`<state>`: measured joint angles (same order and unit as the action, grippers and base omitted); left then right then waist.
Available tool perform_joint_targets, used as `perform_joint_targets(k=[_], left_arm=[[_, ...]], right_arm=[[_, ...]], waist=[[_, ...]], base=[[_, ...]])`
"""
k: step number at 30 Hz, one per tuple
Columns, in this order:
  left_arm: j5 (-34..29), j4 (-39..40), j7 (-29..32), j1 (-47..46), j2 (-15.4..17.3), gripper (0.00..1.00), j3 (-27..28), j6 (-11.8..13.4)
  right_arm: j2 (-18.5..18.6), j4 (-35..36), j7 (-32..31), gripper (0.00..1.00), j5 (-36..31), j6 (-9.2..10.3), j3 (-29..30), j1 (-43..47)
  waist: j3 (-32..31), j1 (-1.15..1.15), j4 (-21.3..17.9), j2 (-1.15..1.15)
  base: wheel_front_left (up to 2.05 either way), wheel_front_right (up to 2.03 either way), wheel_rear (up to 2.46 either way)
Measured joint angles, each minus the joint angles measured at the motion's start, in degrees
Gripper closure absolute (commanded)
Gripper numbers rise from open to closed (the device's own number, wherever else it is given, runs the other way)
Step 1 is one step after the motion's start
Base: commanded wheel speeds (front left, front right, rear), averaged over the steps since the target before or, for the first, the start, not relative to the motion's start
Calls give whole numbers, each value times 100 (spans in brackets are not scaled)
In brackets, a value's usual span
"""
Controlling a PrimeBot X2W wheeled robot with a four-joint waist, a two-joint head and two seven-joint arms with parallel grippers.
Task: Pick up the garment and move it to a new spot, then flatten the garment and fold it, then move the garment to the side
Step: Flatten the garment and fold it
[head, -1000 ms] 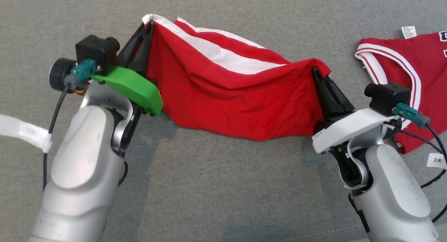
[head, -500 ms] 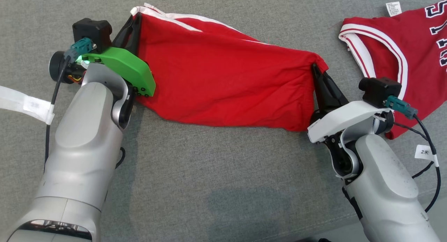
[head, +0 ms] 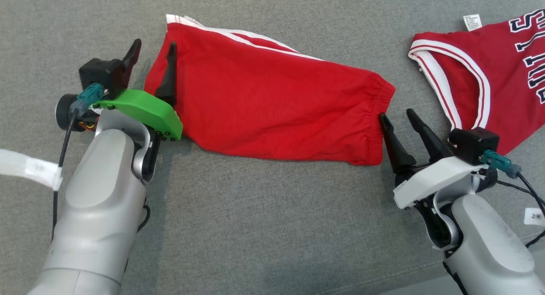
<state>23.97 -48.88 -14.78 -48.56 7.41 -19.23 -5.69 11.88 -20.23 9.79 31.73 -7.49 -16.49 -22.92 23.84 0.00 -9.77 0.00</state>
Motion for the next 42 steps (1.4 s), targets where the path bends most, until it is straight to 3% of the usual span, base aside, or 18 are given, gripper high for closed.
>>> perform_joint_targets(k=[7,16,27,38,42], left_arm=[[-417,2335,-18,1495,102,0,709,573],[-883,3880,-24,2797,89,0,1145,827],[-914,3806,-24,3379,33,0,1103,751],[-902,3532,-8,3124,90,0,1006,651],[-901,3322,91,2764,115,0,869,455]], right_arm=[[116,702,283,0,-701,0,644,509],[-192,1115,450,0,-1664,-2,1419,756],[-409,1219,487,0,-1790,-2,1691,1110],[-431,1310,413,0,-1796,-1,1700,1146],[-411,1354,391,0,-1775,-1,1697,1146]], waist=[[-198,0,145,0],[-464,0,294,0],[-711,0,382,0],[-679,0,338,0],[-629,0,331,0]], base=[[0,0,0],[0,0,0],[0,0,0],[0,0,0],[0,0,0]])
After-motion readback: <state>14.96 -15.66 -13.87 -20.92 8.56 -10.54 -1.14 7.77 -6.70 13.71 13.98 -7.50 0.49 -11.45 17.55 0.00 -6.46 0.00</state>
